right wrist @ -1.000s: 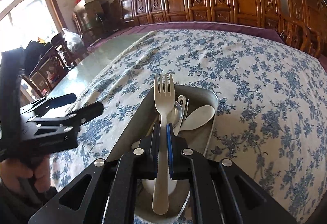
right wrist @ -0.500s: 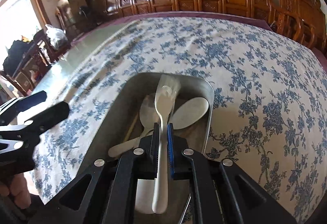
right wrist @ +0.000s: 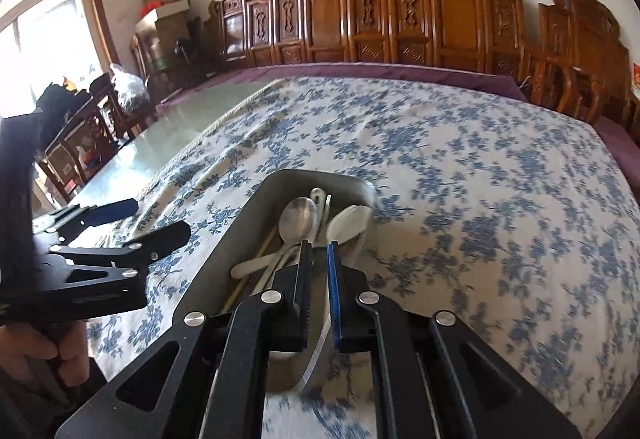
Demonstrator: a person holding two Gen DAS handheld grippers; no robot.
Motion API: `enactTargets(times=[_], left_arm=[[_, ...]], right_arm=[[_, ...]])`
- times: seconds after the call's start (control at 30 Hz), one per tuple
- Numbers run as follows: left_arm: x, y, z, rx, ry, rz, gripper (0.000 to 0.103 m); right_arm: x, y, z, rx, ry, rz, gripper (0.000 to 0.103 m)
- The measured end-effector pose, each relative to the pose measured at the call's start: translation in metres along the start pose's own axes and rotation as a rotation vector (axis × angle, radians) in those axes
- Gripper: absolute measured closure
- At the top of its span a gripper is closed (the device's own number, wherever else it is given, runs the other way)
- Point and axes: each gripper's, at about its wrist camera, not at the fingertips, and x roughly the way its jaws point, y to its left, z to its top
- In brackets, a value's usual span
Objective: Organize utensils
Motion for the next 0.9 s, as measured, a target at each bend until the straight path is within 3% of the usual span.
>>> enactTargets(times=[0.1, 0.17, 0.3, 0.4, 0.47, 0.67, 0.77, 0.9], left_arm=[[-0.007, -0.009, -0.005, 0.005, -0.004, -0.005, 0.016], [-0.013, -0.015, -0.009, 0.014, -0.006, -0.01, 0.016], [-0.026, -0.029, -0.018, 0.031, -0.01, -0.027, 0.008], [-0.038, -0.037, -0.025, 0.034, -0.006, -0.041, 0.008], [-0.047, -0.041, -0.028, 0.035, -0.003, -0.05, 0.008], [-0.08, -0.062, -0.038, 0.065, -0.023, -0.036, 0.008], [-0.098, -0.071, -0.04, 0.075, -0.034, -0.044, 0.008], [-0.127, -0.082, -0.041, 0.081, -0.064, -0.051, 0.008]], right_arm=[[-0.025, -0.007, -0.006, 0.002, -0.024, -0.02, 0.093], [-0.041, -0.013, -0.011, 0.014, -0.041, -0.027, 0.083], [-0.068, -0.024, -0.021, 0.024, -0.066, -0.047, 0.074], [-0.086, -0.032, -0.031, 0.043, -0.079, -0.058, 0.068], [-0.099, -0.037, -0.038, 0.049, -0.09, -0.071, 0.056], [-0.137, -0.046, -0.053, 0.074, -0.127, -0.095, 0.039], [-0.157, -0.046, -0.057, 0.076, -0.154, -0.115, 0.018], [-0.186, -0.046, -0.06, 0.075, -0.196, -0.15, 0.004]])
